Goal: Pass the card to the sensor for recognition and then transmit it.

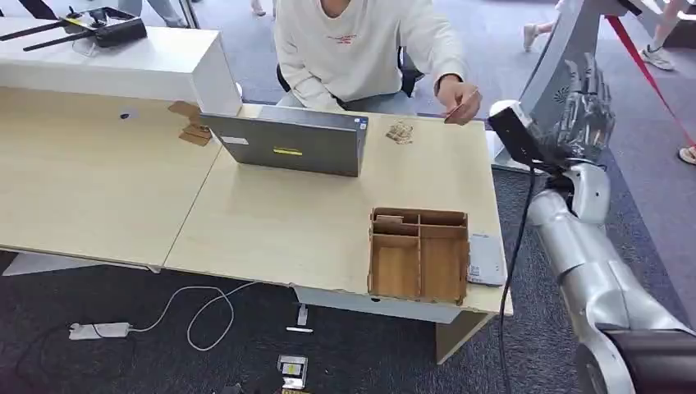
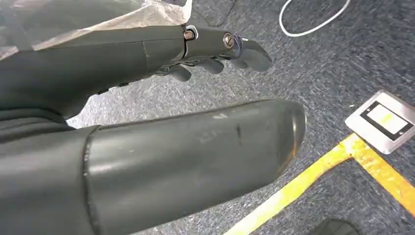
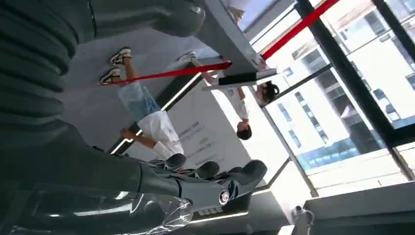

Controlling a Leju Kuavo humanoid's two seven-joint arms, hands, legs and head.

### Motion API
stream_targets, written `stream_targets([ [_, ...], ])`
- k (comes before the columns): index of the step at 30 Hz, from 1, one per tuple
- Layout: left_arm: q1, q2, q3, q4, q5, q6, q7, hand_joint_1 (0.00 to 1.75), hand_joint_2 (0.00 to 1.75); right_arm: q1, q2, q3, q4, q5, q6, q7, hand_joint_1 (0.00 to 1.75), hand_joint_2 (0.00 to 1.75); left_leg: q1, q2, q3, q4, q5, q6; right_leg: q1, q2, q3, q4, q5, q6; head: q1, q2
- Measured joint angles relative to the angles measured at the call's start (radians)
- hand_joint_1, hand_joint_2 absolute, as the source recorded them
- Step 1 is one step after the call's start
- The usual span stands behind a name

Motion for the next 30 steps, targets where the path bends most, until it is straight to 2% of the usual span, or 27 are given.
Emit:
stream_targets([
  [4,0.012,0.006,0.000,0.000,0.041,0.008,-0.002,0.00,0.00,0.009,-0.101,-0.076,0.000,-0.067,-0.003,-0.033,0.00,1.75,-0.001,0.000,-0.001,0.000,-0.001,0.000,-0.001,0.001,0.000,0.000,0.000,0.000,0.000,0.000],
  [7,0.016,0.010,0.000,0.000,0.073,0.009,-0.012,0.00,0.00,0.030,-0.158,-0.126,0.002,-0.093,-0.003,-0.036,0.00,1.75,-0.001,0.000,-0.001,0.000,-0.001,0.001,0.000,0.001,0.000,0.000,0.000,0.000,0.002,0.000],
  [13,0.031,0.021,0.001,0.000,0.131,0.021,-0.032,0.00,0.00,0.118,-0.237,-0.201,0.018,-0.168,-0.001,-0.022,0.00,1.75,0.000,0.000,-0.001,0.000,-0.001,0.000,0.001,0.000,0.000,0.000,0.000,0.000,0.001,0.000],
  [17,0.037,0.027,0.001,0.000,0.156,0.024,-0.040,0.00,0.00,0.207,-0.259,-0.236,0.039,-0.210,0.011,-0.003,0.00,1.75,0.000,0.000,-0.002,-0.001,-0.001,0.000,0.001,0.001,-0.001,0.000,0.000,0.000,0.001,0.000],
  [23,0.042,0.032,0.001,0.000,0.173,0.023,-0.047,0.00,0.00,0.362,-0.270,-0.284,0.080,-0.247,0.043,0.068,0.00,1.75,0.000,-0.001,-0.003,-0.001,-0.002,0.000,0.001,0.000,-0.001,0.000,-0.001,0.000,0.001,0.000],
  [30,0.045,0.036,0.001,0.000,0.189,0.017,-0.050,0.00,0.00,0.528,-0.265,-0.323,0.138,-0.289,0.136,0.237,0.00,1.75,0.000,-0.001,-0.003,-0.001,-0.002,0.000,0.001,-0.001,-0.001,0.000,-0.002,0.001,0.001,0.000],
])
